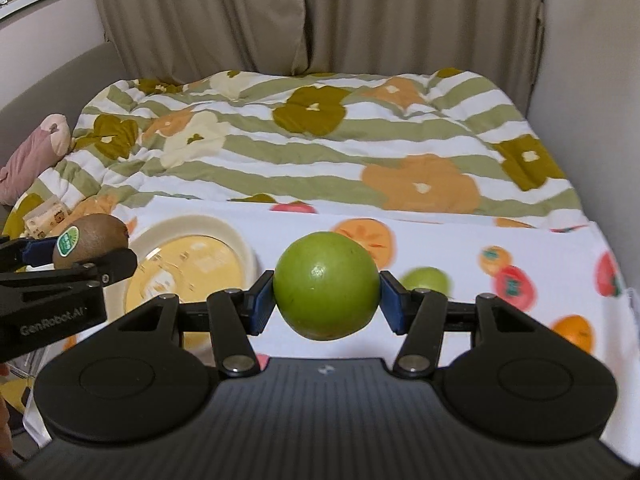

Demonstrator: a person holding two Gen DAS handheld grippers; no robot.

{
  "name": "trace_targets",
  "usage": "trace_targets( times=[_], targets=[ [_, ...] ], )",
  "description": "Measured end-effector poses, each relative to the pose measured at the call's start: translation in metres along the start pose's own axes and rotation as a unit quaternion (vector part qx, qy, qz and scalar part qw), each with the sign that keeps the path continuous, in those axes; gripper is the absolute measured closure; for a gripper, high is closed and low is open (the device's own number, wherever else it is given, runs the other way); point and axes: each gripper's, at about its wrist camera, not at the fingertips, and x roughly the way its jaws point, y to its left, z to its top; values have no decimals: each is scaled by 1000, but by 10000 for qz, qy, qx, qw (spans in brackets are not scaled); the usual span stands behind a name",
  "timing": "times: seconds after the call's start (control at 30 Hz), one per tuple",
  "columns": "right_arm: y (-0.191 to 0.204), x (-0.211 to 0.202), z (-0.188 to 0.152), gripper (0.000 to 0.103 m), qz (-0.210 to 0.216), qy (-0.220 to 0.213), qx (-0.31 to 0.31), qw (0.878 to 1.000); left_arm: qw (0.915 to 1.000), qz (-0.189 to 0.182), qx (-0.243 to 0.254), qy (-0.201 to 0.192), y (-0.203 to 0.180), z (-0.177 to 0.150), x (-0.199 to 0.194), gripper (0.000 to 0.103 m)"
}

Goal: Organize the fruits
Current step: 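Carry the kiwi and green apple to the duck plate, release the kiwi, then lower the green apple onto the plate and open the right gripper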

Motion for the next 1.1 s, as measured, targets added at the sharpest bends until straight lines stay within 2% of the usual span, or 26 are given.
trace_targets(
  times=[0.17,0.33,0.67,0.93,0.97,1.0,1.03,1.07,1.1],
  targets=[
    [39,42,12,34,20,113,21,9999,9998,-45,161,127,37,1,42,39],
    [60,81,17,34,-17,257,70,9996,9990,-174,356,220,53,-3,82,39],
    [66,114,15,34,-197,466,280,9983,9932,-398,1043,344,48,-16,137,39],
    [64,122,13,34,-228,566,358,9975,9903,-489,1257,344,44,-19,148,37],
    [64,122,13,34,-228,570,355,9975,9900,-486,1295,280,43,-17,146,32],
    [64,122,13,34,-224,565,352,9975,9897,-476,1329,224,42,-15,144,16],
    [64,122,14,34,-217,565,349,9976,9895,-494,1351,173,42,-14,141,9],
    [64,121,14,34,-213,556,350,9976,9893,-526,1353,117,43,-12,138,5],
    [65,121,15,34,-194,547,341,9977,9893,-560,1348,82,45,-12,135,5]
  ],
)
